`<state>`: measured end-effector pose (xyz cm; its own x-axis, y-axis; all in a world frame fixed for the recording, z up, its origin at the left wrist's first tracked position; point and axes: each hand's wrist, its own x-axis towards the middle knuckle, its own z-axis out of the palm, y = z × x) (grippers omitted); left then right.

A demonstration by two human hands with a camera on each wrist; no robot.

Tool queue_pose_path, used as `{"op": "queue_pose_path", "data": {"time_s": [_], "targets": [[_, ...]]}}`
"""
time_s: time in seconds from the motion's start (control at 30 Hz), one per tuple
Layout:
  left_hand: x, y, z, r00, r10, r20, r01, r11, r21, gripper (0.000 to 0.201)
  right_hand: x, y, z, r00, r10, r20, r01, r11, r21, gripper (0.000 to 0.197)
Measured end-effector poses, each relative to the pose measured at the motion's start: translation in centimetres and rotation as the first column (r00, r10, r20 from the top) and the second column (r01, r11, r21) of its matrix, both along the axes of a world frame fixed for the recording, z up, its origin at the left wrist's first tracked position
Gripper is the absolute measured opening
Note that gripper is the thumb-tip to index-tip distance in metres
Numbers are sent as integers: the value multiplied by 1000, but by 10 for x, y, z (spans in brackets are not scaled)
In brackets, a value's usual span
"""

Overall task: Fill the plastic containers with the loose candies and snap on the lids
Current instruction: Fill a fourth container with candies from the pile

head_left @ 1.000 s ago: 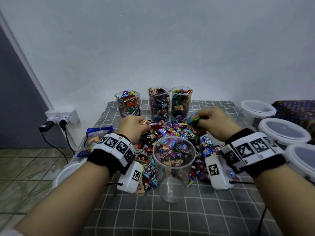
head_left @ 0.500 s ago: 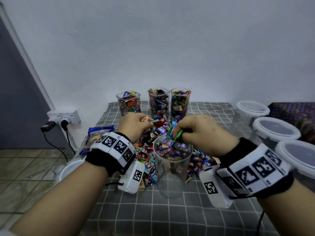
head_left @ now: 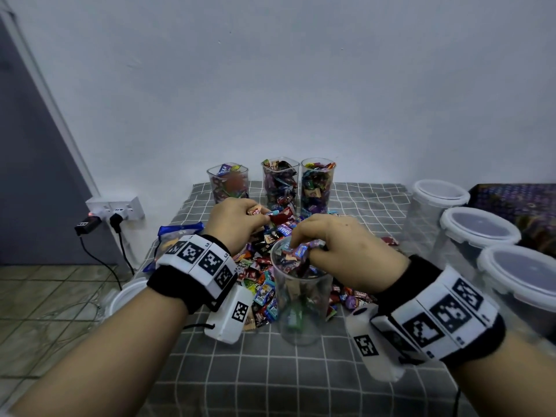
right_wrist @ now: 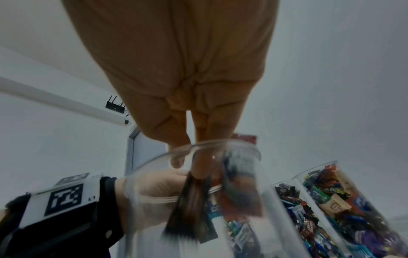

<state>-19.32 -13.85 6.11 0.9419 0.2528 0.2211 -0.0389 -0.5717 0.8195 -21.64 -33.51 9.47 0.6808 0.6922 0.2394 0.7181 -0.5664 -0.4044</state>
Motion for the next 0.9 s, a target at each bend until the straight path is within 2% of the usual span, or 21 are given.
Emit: {"op": "queue_pose_path", "data": {"time_s": [0.1, 0.2, 0.27, 0.33, 0.4, 0.43, 0.53, 0.6, 0.73, 0.9], "targets": [[-4, -1, 3, 1000, -1, 13, 0, 998, 58, 17, 0, -4, -7, 999, -51, 11, 48, 979, 197, 28], [-10, -4, 9, 1000, 2, 26, -6, 990, 142, 7, 0, -11, -15, 993, -110, -52, 121, 911, 395, 28], [-16, -6, 16, 999, 6, 47, -18, 963, 270, 11, 2, -18, -24, 975, -83, -205, 160, 904, 397, 58], [-23, -10, 24, 997, -19, 75, -13, 918, 397, 16, 5, -24, -36, 913, -20, -408, 174, 922, 346, 94], [-29, -16, 31, 995, -43, 91, -8, 866, 500, 19, 6, -26, -47, 850, 56, -524, 146, 930, 336, 109], [-32, -20, 35, 994, -53, 95, -6, 845, 534, 20, 7, -26, -52, 828, 88, -555, 133, 929, 346, 108], [-38, -30, 42, 987, -128, 98, 41, 789, 613, 21, 6, -21, -60, 764, 185, -619, 153, 879, 451, 81], [-41, -37, 44, 980, -174, 93, 67, 738, 671, 22, 7, -20, -63, 750, 204, -630, 176, 856, 486, 75], [-43, -44, 39, 968, -246, 47, 131, 659, 741, 23, 10, -21, -68, 730, 244, -639, 180, 833, 524, 71], [-47, -50, 31, 948, -318, 16, 194, 617, 763, 23, 14, -22, -73, 722, 247, -647, 185, 832, 524, 79]]}}
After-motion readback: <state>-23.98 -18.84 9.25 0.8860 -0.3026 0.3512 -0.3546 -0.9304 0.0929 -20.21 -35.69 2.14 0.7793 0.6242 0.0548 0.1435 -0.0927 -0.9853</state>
